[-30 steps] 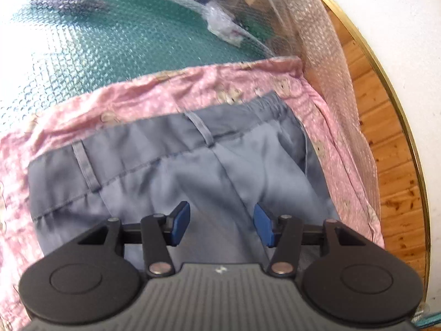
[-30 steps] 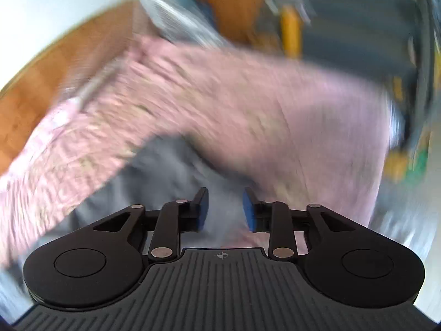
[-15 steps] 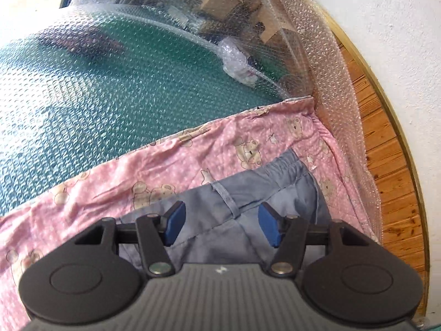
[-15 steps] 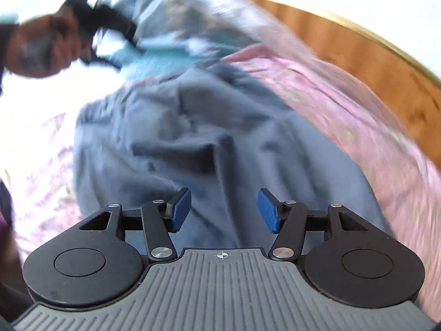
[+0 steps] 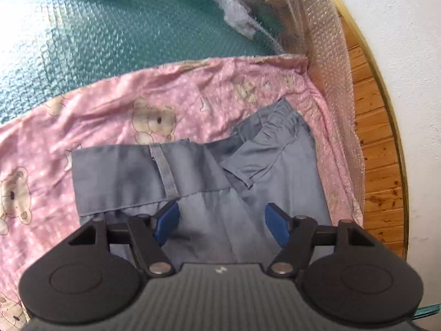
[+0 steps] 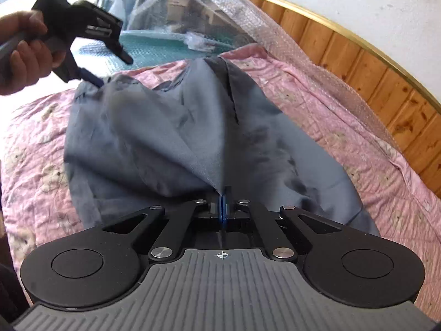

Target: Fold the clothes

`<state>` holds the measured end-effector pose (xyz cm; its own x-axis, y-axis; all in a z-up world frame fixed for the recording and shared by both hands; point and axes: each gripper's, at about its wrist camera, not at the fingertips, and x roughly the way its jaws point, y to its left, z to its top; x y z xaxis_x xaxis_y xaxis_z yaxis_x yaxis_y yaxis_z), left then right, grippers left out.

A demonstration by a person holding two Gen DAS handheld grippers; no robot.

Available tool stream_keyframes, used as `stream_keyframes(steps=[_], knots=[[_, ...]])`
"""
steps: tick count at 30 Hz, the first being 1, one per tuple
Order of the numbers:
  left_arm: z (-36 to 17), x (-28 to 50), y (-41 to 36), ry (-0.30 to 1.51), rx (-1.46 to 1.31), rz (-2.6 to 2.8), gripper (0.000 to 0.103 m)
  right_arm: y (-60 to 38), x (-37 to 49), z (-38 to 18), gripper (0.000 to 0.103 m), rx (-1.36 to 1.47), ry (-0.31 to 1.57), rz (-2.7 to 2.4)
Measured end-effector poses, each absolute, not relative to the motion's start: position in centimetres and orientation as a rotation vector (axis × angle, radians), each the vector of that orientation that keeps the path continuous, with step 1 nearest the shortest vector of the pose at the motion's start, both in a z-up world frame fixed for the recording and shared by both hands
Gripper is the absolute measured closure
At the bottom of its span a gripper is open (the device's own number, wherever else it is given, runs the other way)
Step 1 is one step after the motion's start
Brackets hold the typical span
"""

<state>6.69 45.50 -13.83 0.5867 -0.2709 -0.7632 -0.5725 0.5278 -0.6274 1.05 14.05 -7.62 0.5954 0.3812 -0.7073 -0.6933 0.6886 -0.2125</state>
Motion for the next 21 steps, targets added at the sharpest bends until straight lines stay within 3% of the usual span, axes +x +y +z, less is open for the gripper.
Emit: stream_keyframes(steps=[5,7,9,11,16,19,21], knots=[[-15.0,10.3,43.7,1.099,-0.974,0.079,0.031,16.6,-1.6,-7.0,0.103,-0.581,0.58,0.641],[-15.5,11.9,42.7,1.18,-0.926,0.022,0.037,17.0,-2.3,-6.7,0.103,-0.594,0.555,0.646],[-16.5,13.1,41.7,1.245,-0.871,-0.033,0.102,17.3,-2.7,-6.8,0.103,-0.592,0.557,0.647],[-16.9,13.0,41.8,1.241,-0.859,-0.07,0.102,17.4,-2.8,-7.1,0.103,-0.589,0.583,0.632],[-12.0,3.7,47.2,0.944,-0.993,-0.125,0.103,16.9,-4.3,-6.5,0.103,-0.559,0.59,0.632],[-12.8,0.1,48.4,0.972,-1.014,-0.078,0.102,17.1,-5.2,-7.9,0.102,-0.592,0.642,0.67],[-13.4,-0.4,48.7,0.999,-1.004,-0.045,0.094,17.8,-5.3,-9.9,0.102,-0.644,0.699,0.686]])
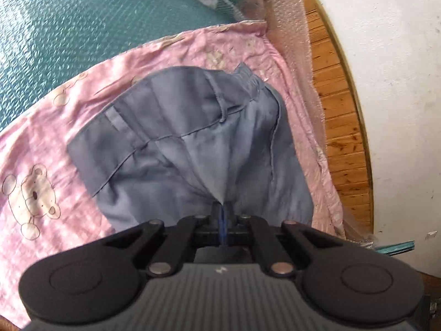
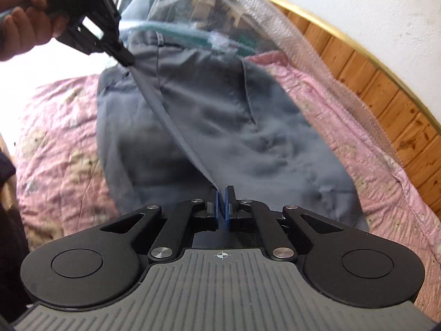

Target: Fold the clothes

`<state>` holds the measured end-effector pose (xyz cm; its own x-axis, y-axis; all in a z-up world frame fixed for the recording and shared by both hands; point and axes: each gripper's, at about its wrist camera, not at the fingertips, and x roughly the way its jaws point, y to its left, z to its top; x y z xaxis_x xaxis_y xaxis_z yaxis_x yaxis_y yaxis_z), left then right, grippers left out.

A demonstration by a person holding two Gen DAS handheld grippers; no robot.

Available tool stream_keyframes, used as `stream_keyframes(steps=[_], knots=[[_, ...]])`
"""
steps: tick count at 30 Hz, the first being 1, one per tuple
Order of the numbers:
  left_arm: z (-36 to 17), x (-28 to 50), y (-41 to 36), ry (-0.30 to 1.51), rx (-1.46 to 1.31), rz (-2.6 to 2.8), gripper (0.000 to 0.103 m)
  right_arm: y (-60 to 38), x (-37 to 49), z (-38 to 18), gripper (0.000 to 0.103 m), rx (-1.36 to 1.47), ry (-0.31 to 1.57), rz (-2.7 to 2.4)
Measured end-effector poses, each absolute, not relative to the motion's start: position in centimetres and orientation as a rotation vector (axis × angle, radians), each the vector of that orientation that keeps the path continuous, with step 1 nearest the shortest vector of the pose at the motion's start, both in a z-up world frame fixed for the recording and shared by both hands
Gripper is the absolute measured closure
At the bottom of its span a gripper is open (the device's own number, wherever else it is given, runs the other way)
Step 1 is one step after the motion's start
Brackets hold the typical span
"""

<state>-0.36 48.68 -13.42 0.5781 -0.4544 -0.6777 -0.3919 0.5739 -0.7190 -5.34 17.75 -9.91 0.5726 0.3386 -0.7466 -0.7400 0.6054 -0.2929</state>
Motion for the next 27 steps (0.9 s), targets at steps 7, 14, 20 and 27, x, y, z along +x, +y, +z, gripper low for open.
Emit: stream_keyframes(steps=[7,14,20,27], knots=[[-11.6,3.6,47.4,1.011,-0.837,0.065,0.032,19.1,-5.0,-11.0,0.1,-0.682,0.729,0.717],[-10.8,-0.2,51.3,0.884,-0.851,0.072,0.103,20.0,-7.2,-8.5,0.103,-0.554,0.671,0.773],[-16.3,-3.5,57.0,0.932,-1.055,0.184,0.1,13.3,-8.1,-11.3,0.065,-0.083,0.922,0.543],[-14.5,0.8,47.0,0.951,-0.949,-0.017,0.043,-8.2,-9.6,-16.7,0.054,0.932,0.863,0.0]])
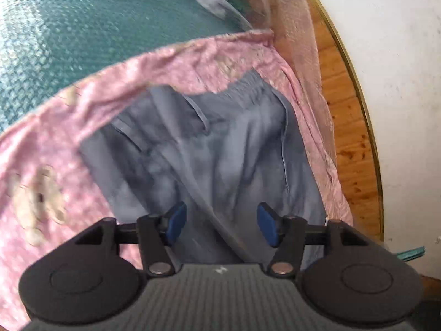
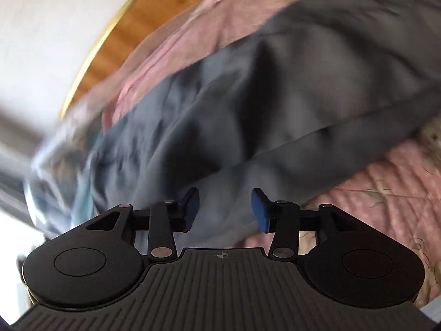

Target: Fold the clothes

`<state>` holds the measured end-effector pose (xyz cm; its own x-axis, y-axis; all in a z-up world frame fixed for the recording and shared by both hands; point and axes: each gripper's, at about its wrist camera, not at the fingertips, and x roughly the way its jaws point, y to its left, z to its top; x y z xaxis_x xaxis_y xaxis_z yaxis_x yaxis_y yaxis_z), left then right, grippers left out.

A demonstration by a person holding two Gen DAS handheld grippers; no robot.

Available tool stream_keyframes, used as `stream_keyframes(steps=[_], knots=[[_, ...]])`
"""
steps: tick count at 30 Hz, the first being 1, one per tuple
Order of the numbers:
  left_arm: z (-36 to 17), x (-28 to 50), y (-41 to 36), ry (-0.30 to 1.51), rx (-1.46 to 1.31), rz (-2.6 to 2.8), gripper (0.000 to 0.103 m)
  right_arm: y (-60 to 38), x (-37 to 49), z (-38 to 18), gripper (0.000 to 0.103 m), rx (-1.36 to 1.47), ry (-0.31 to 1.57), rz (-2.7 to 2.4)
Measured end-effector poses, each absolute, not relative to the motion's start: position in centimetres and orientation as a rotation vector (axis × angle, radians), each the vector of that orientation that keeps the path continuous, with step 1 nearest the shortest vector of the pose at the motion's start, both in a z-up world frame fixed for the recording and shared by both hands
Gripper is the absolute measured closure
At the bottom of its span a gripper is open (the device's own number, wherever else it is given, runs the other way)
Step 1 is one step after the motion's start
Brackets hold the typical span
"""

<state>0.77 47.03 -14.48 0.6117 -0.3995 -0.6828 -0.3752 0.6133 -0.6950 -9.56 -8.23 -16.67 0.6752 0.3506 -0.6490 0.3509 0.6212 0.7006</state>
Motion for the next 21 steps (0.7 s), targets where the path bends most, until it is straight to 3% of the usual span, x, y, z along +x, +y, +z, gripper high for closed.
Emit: stream_keyframes(steps=[5,7,8,9,10,12,17,20,21], knots=[[-16.1,3.8,40.9,0.975,-0.901,-0.014,0.035,-17.1,-9.4,-20.6,0.051,1.161,0.746,-0.191],[-16.6,4.2,40.3,0.977,-0.876,0.01,0.046,-19.6,-9.4,-22.1,0.051,1.214,0.728,-0.252],[-16.7,4.4,40.1,0.977,-0.865,0.022,0.084,-20.7,-9.4,-22.9,0.053,1.253,0.717,-0.271],[-16.9,4.6,40.0,0.977,-0.854,0.034,0.101,-21.8,-9.5,-23.6,0.06,1.298,0.695,-0.27],[-17.1,4.7,39.8,0.977,-0.843,0.046,0.101,-22.7,-9.5,-23.9,0.065,1.313,0.681,-0.271],[-15.6,3.2,40.1,0.909,-0.847,0.038,0.101,-24.2,-9.5,-23.7,0.103,1.284,0.678,-0.253],[-14.2,-3.2,40.1,0.852,-0.874,0.061,0.101,-27.3,-12.2,-21.5,0.102,1.233,0.626,-0.153],[-16.6,-3.5,40.2,0.882,-0.929,0.112,0.1,-29.9,-15.4,-22.1,0.091,1.24,0.634,-0.209],[-17.1,-3.5,40.2,0.882,-0.946,0.125,0.098,-31.1,-16.7,-22.0,0.082,1.214,0.615,-0.272]])
